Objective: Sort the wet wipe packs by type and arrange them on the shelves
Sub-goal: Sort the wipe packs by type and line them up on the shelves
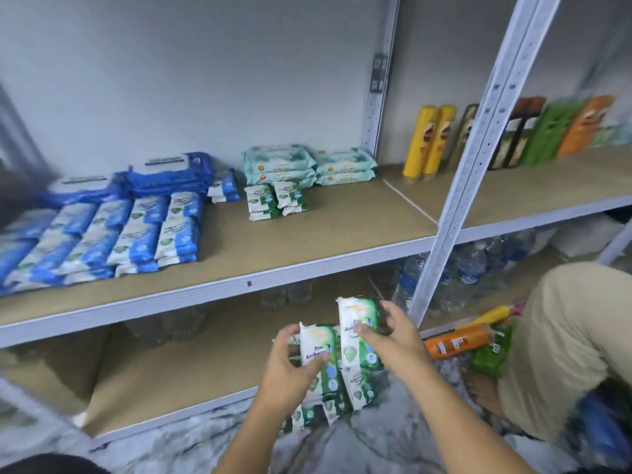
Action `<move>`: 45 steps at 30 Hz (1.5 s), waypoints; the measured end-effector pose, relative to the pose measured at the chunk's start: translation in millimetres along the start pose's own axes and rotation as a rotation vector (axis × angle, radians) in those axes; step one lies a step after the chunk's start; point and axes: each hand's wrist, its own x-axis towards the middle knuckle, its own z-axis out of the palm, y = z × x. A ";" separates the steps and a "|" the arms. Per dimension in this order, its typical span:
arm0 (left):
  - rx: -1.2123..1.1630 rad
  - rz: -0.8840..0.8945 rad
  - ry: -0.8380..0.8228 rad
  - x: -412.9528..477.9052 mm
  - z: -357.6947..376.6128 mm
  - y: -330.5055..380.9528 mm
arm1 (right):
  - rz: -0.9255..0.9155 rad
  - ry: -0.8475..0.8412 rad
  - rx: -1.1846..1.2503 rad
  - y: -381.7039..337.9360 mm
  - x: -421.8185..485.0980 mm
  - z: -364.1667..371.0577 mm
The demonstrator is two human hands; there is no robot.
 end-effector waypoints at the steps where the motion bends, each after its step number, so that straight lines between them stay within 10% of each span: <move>1: 0.014 0.036 0.006 -1.7 -6.8 17.9 | -0.021 0.006 -0.004 -17.6 0.6 -1.2; 14: 0.002 0.155 0.039 69.9 -51.7 157.5 | -0.172 -0.003 0.024 -164.0 63.5 -6.5; 45: 0.284 0.019 -0.016 199.9 -40.7 155.1 | 0.013 -0.035 -0.297 -139.7 185.8 11.4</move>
